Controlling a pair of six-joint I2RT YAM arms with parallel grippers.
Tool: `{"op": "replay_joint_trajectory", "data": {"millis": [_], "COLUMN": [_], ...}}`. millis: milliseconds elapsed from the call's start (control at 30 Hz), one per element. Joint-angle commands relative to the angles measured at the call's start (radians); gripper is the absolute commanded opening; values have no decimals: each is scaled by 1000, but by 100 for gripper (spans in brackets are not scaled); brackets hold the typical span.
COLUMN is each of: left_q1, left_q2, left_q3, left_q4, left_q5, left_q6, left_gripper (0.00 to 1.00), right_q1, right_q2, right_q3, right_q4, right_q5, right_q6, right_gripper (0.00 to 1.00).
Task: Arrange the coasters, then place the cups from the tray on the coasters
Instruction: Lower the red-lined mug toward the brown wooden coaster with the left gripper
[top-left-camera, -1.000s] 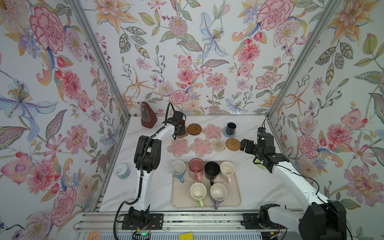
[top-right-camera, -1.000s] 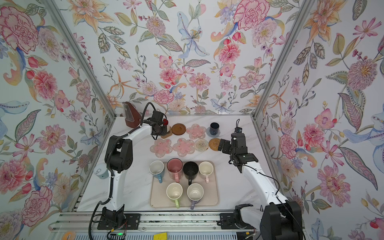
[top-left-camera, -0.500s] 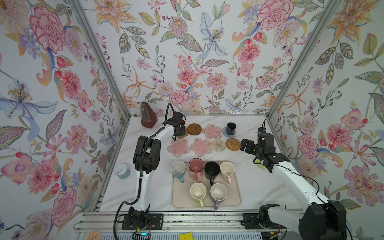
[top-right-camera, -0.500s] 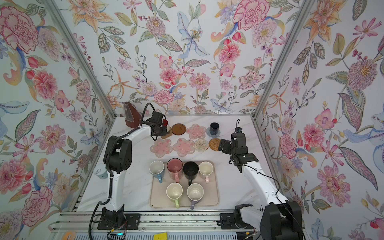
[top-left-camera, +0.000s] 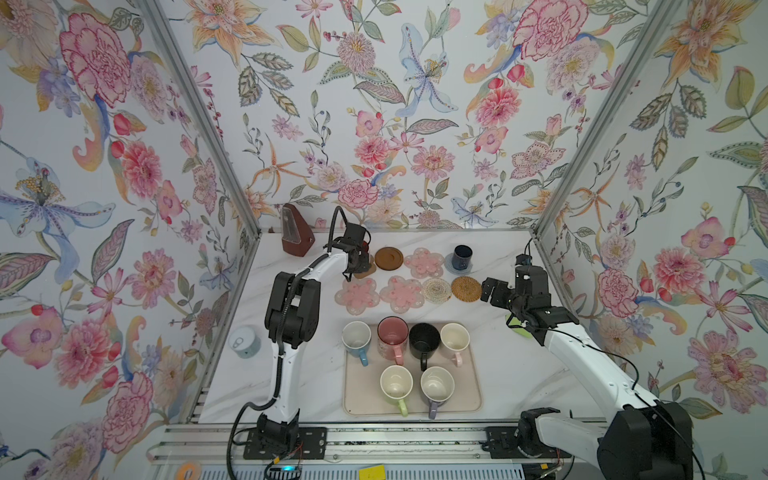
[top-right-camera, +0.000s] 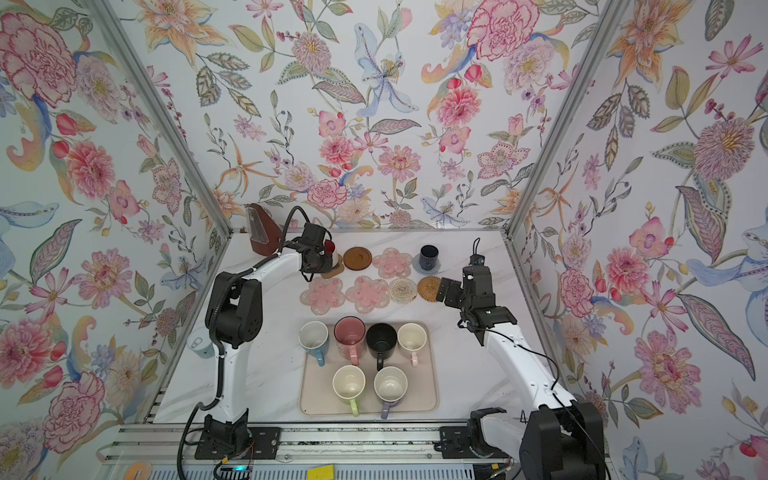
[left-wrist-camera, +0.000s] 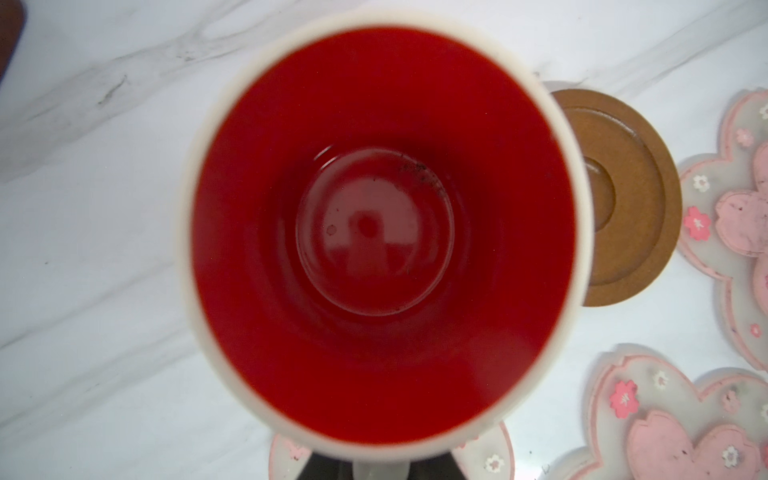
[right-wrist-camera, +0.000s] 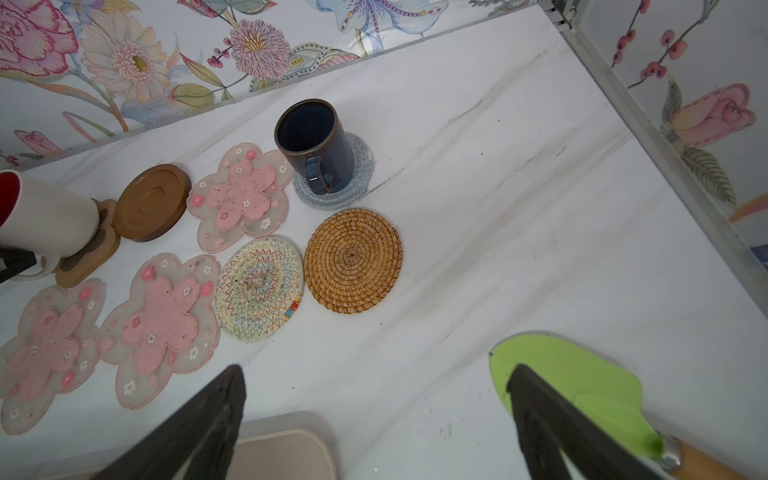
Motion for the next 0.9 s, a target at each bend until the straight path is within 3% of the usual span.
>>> {"op": "replay_joint_trajectory", "data": {"millis": [0, 867], "left_q1": [6, -3], "left_q2": [-91, -41], "left_q3": [15, 12], "left_q4": [18, 0], "left_q5": [-2, 5], "left_q6": [2, 4], "left_gripper": [0, 0], "right_q1": [-10, -11], "right_q2": [4, 3], "right_q3": [28, 24], "right_q4": [-9, -9], "right_q5": [-10, -12], "right_q6": [-8, -7], "right_gripper": [99, 99]}}
